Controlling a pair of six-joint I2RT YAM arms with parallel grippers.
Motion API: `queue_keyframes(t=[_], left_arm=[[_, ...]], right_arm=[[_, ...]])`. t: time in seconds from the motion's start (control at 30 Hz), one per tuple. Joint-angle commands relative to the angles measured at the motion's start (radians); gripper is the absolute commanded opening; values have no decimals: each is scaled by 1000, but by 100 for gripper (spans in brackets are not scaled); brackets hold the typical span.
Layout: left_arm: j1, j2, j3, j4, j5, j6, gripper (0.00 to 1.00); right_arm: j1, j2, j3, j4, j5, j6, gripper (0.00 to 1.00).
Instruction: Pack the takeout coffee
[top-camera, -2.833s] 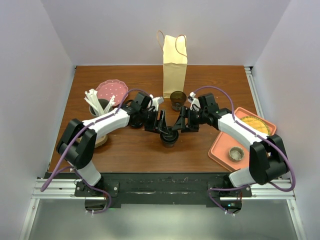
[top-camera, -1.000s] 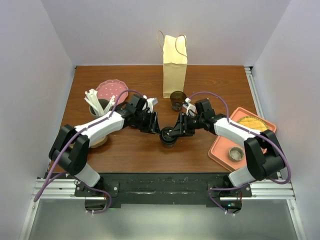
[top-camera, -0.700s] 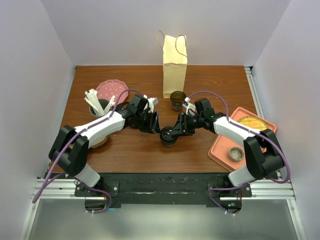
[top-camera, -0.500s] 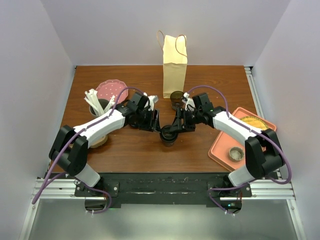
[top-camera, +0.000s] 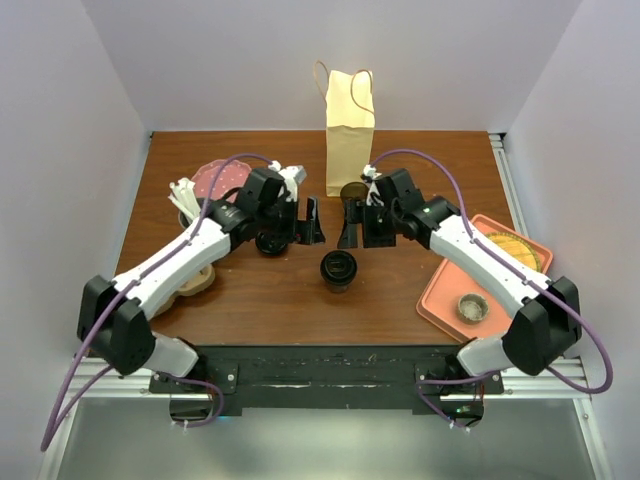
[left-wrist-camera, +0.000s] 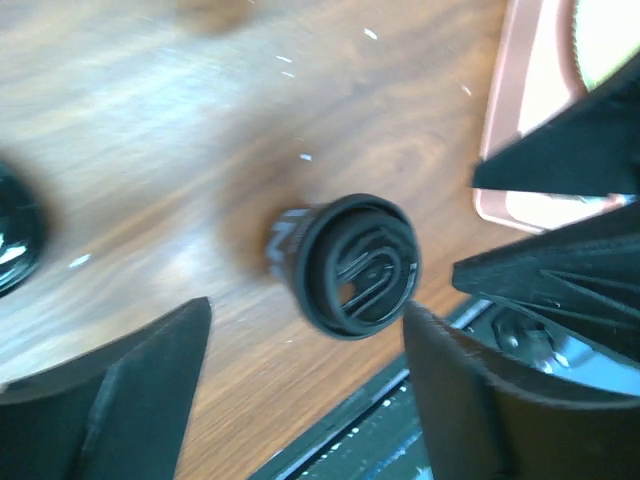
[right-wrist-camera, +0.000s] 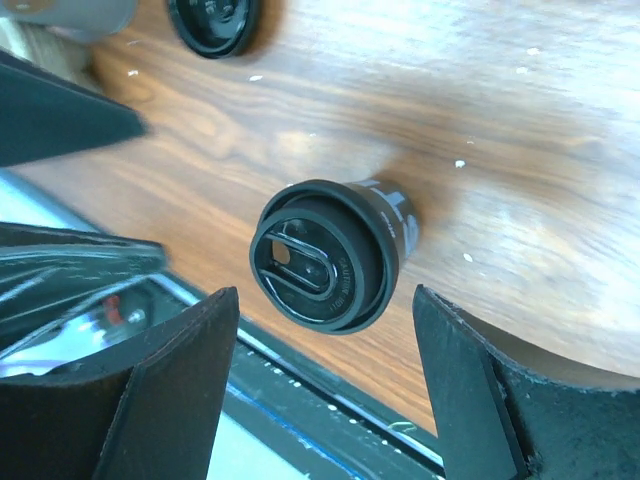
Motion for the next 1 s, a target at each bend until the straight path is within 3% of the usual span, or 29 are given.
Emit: queue_keyframes(t=[0.0,0.17,0.3,0.4,0.97], left_arm=[[10,-114,-16,-68,-232,25,100],[12,-289,-124,-85,-463,-9,100],[11,-430,-207,-75,-558,-50,100],[10,-495,-229,-80,-580,-58,100],[11,-519,-253,-66,-525,-61,100]], right_arm=[[104,4,91,-117,238,34,74],[198,38,102,-103,320,89,82],[273,99,151,-155,396,94,88],[302,140,183,-178,445,91,94],[336,226,237,-212,489,74,93]])
